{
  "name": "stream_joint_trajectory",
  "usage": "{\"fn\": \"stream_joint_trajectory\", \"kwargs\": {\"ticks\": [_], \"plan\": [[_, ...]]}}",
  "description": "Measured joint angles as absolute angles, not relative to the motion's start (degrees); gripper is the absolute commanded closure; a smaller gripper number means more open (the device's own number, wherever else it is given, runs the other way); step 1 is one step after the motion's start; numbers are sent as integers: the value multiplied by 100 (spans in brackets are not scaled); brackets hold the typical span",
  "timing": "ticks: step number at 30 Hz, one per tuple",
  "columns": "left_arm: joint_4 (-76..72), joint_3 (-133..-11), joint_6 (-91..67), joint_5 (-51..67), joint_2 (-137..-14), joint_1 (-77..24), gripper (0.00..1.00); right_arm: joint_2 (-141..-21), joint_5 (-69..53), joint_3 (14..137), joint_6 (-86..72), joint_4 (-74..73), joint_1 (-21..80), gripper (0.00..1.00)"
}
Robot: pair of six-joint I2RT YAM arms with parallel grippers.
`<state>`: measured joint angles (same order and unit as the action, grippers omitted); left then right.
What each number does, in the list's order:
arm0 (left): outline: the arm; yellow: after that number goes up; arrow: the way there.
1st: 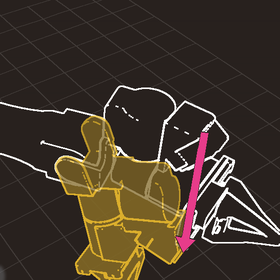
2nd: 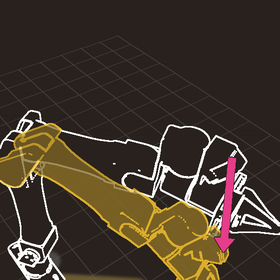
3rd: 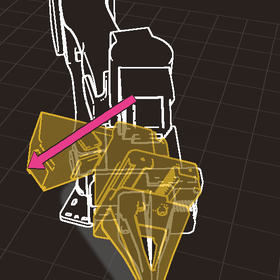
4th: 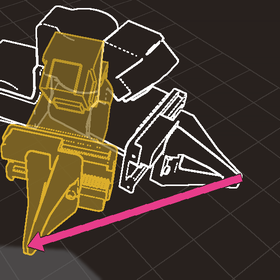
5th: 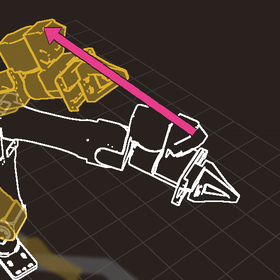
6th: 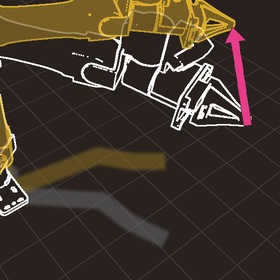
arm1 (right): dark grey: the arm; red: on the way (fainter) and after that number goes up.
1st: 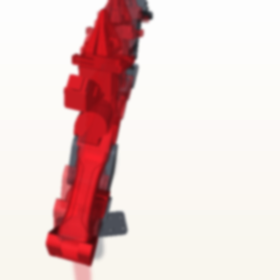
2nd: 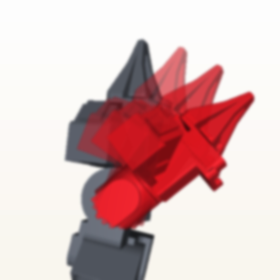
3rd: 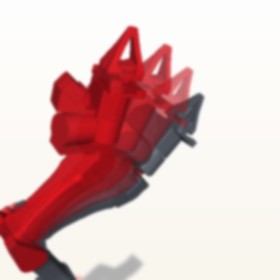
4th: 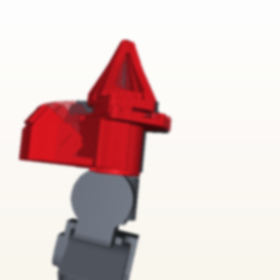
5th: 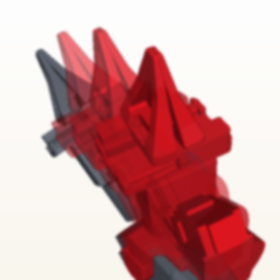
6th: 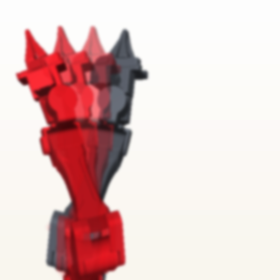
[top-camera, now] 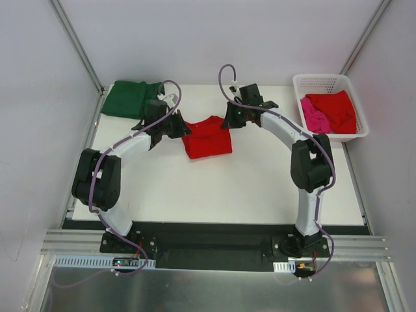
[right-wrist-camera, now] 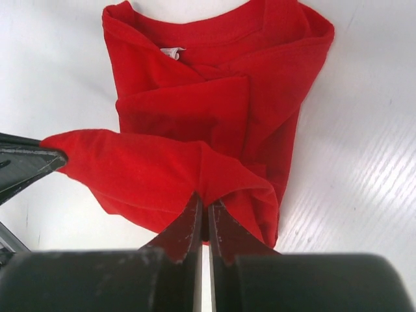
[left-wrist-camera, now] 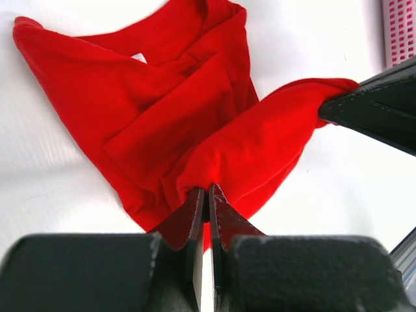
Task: Fold and stack the t-shirts
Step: Fold the tshirt
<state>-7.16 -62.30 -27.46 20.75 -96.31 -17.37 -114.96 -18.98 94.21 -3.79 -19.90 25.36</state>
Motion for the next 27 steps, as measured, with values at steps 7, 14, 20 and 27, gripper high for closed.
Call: {"fn": "stream_joint_trajectory", "kwargs": {"ticks": [7, 14, 20, 27], "plan": [[-779, -6361, -2746, 2206, -9765, -1538, 100, -11983, -2150, 9933, -379, -1977, 2443, 99], [-788, -6364, -2753, 2488, -9826, -1527, 100, -12018, -2222, 9859, -375, -1914, 2423, 99], [-773, -6038, -2928, 2995, -9627, -1629, 100, -11365, -2228, 8820, -458, -1927, 2418, 99], [-574, -4888, -3229, 3240, -8460, -2349, 100, -9909, -2152, 7476, -663, -2257, 2547, 99]]}}
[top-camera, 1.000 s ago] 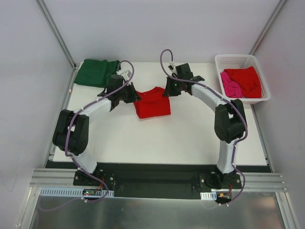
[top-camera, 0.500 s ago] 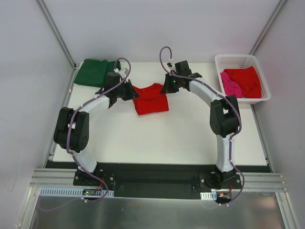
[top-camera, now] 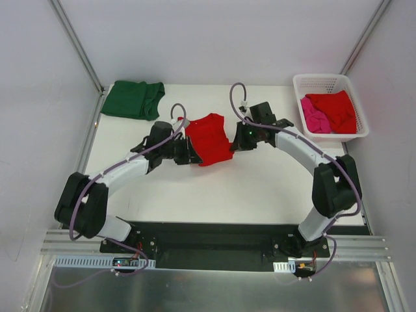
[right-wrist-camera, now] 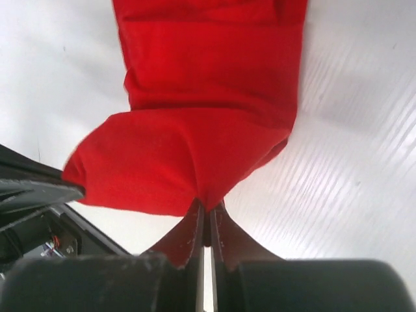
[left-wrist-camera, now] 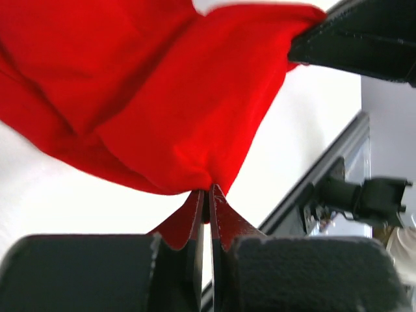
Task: Fold and stack the t-shirts
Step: Fold the tshirt
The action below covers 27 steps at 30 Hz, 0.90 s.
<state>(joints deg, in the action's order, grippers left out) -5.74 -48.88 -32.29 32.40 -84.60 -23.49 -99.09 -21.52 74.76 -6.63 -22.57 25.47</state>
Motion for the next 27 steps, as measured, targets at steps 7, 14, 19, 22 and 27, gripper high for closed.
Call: {"fn": "stream_joint_trajectory", "kwargs": {"ticks": [7, 14, 19, 22, 27], "plan": [[-187, -3903, -3546, 3253, -7094, -3103, 100, -8724, -2012, 6543, -810, -2709, 3052, 99], [552, -3332, -3859, 3256, -5673, -3457, 100, -7933, -1876, 6082, -1048, -3332, 3625, 99], [1046, -3253, -4058, 3256, -5028, -3573, 100, -7415, -1737, 6010, -1253, -3776, 3981, 99], [1323, -3264, -4154, 3223, -4626, -3640, 100, -7131, -1669, 6020, -1319, -4029, 4084, 99], [1621, -3760, -4108, 2895, -4716, -3642, 100, -7240, -1437, 6534, -1260, -4390, 4101, 99]]}}
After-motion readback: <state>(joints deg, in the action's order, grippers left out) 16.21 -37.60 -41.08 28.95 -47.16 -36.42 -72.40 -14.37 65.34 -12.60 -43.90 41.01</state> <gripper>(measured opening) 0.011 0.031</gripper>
